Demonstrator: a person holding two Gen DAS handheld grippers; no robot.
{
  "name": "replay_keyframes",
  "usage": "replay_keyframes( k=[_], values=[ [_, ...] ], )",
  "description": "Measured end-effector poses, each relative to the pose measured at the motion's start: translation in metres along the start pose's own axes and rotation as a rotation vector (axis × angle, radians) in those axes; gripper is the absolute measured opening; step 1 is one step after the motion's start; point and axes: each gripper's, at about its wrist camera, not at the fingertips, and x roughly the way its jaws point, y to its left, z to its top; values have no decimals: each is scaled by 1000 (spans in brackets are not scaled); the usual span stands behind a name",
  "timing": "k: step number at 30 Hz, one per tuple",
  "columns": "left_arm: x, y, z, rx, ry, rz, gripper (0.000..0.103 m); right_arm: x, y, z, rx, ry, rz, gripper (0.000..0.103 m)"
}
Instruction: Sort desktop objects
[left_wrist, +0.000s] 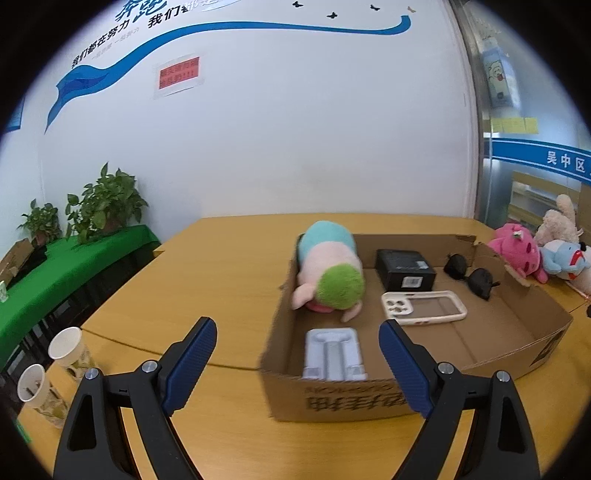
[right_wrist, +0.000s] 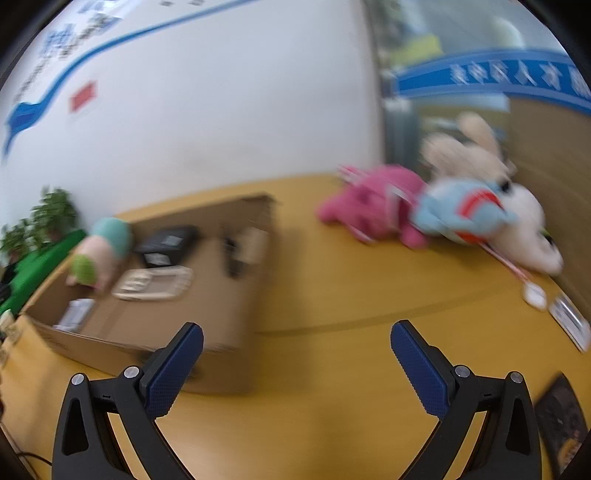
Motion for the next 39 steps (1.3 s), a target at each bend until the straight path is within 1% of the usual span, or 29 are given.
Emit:
replay_keyframes(
  k=[1,3,5,7,9,11,13,14,15,16,17,18,22,24,25,32,39],
  values=[
    [5,12,-4,-1,32,21,90,9,-27,-3,34,61,-54,103],
    [19,36,-14,-24,106,55,90,21,-61,-9,82,162,-101,103],
    [35,61,-25,-67,165,78,90,33,-95,-17,142,245,-119,103],
    [50,82,-36,-111,217,101,90,43,-114,-23,173,305,-132,103],
    [72,98,-48,-156,301,92,90,51,-125,-31,180,331,-170,103],
    [87,105,-60,-164,381,77,90,55,-129,-34,160,341,-196,103],
    [103,109,-69,-191,447,84,90,59,-125,-38,135,362,-214,103],
    [108,110,-72,-211,472,65,90,59,-121,-39,119,371,-221,103],
    [108,107,-71,-189,449,70,90,60,-119,-39,95,372,-231,103],
    [110,104,-71,-165,448,68,90,61,-117,-40,78,368,-222,103],
    [113,101,-71,-150,467,60,90,63,-116,-40,71,371,-214,103],
    [115,97,-70,-125,464,69,90,65,-117,-39,66,370,-211,103],
    [116,97,-69,-111,460,39,90,72,-128,-36,67,339,-212,103],
    [124,106,-66,-106,468,35,97,76,-134,-33,67,328,-214,103],
    [128,108,-65,-112,483,45,103,80,-139,-31,69,329,-214,103],
    [142,115,-55,-119,489,53,103,106,-158,-8,22,337,-166,103],
    [145,118,-51,-119,491,54,103,110,-159,-7,20,336,-165,103]
  ],
)
